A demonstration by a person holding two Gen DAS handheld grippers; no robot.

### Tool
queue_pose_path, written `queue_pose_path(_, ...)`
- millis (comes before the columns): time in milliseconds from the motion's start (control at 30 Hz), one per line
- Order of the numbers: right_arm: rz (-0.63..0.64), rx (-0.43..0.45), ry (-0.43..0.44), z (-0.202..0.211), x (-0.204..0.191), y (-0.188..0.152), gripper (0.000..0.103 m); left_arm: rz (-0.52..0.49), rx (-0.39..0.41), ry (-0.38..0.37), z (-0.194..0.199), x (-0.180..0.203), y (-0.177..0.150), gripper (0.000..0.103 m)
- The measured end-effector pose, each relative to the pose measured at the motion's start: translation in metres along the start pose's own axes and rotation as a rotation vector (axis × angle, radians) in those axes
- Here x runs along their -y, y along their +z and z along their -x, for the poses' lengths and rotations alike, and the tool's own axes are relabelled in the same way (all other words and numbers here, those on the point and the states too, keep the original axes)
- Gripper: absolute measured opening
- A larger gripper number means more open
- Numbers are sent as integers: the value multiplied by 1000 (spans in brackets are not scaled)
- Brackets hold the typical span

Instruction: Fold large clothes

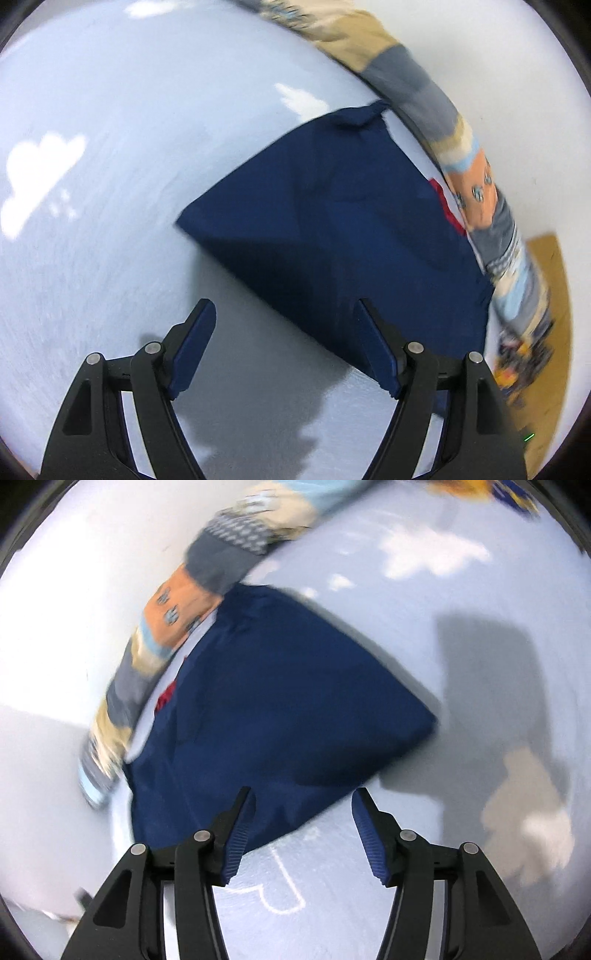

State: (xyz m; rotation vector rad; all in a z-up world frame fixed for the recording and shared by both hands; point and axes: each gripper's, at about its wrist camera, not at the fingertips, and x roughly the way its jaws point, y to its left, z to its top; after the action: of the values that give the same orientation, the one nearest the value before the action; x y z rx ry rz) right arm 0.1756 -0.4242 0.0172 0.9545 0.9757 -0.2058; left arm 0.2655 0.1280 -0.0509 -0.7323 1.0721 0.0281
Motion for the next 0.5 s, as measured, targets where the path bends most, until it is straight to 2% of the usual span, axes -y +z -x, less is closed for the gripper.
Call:
queue_pose_path(167, -93, -15, 30, 0, 22, 3, 58, 77, -44, -73, -3, -16, 2, 77)
queue_pose_path(267, -113, -29, 30, -13, 27, 4, 58, 116, -91, -138, -12, -22, 6, 77)
queue_pose_path(367, -126, -29, 53, -34, 25, 7, 58, 125, -101, -171, -24, -23, 12, 77)
queue_pose_path(467, -141, 25, 103, -48, 22, 11, 58, 154, -63, -243, -31, -23, 20, 91)
queue_pose_path(500, -142, 38, 115, -52, 20, 13, 58, 169, -37, -275, -34, -22, 24, 101)
